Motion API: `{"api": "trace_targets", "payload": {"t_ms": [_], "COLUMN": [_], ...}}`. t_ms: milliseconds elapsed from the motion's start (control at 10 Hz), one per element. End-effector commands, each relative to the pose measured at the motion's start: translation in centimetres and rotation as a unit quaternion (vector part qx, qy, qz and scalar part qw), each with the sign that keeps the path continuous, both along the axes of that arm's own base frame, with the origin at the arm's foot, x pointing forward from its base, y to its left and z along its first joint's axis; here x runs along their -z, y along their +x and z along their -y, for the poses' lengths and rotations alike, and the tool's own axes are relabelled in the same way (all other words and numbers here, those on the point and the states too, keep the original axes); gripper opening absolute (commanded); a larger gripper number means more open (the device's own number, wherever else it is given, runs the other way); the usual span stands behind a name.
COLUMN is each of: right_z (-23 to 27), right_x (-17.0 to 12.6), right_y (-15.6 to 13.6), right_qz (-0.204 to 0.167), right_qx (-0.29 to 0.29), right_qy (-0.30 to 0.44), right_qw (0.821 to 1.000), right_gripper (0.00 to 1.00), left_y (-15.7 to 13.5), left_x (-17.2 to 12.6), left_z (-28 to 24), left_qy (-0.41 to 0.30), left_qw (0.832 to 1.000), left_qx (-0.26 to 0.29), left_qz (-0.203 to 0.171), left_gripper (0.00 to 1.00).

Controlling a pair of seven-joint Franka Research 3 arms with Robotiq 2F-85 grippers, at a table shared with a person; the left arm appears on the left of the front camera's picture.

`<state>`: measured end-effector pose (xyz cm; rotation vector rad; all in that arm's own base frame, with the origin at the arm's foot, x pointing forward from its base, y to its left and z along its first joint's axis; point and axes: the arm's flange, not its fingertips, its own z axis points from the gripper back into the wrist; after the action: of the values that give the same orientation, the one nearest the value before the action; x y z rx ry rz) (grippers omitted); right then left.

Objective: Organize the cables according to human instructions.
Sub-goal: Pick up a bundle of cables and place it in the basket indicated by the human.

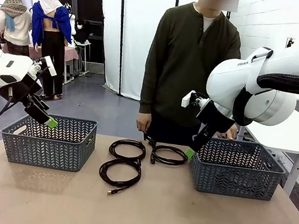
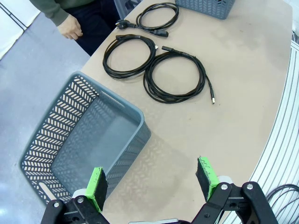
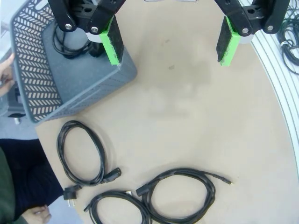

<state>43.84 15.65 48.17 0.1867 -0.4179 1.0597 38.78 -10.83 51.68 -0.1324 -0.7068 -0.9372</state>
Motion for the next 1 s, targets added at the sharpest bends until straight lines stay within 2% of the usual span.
{"api": "trace_targets", "payload": {"t_ms": [0,100,300,700,900], "right_z": [-0.1,0.0,-1.2,-6.0,-8.3], "right_x": [0.0,0.0,-0.9,-3.2,-3.0], "right_y": [0.2,0.0,1.4,6.1,8.4], "right_qz": [-0.001,0.0,-0.005,-0.027,-0.037], "right_qx": [-0.004,0.0,0.037,0.138,0.212], "right_qy": [-0.006,0.0,-0.001,-0.001,0.01], "right_qw": [1.0,1.0,0.999,0.99,0.976], "right_gripper": [1.0,1.0,1.0,1.0,1.0], "left_y": [0.1,0.1,0.1,0.1,0.1], "left_x": [0.1,0.1,0.1,0.1,0.1], "left_z": [-0.2,-0.2,-0.2,-0.2,-0.2], "left_qy": [-0.004,-0.004,-0.004,-0.004,-0.004], "left_qw": [1.0,1.0,1.0,1.0,1.0], "left_qx": [0.006,0.006,0.006,0.006,0.006], "left_qz": [0.0,0.0,0.0,0.0,0.0], "left_gripper": [1.0,1.0,1.0,1.0,1.0]}}
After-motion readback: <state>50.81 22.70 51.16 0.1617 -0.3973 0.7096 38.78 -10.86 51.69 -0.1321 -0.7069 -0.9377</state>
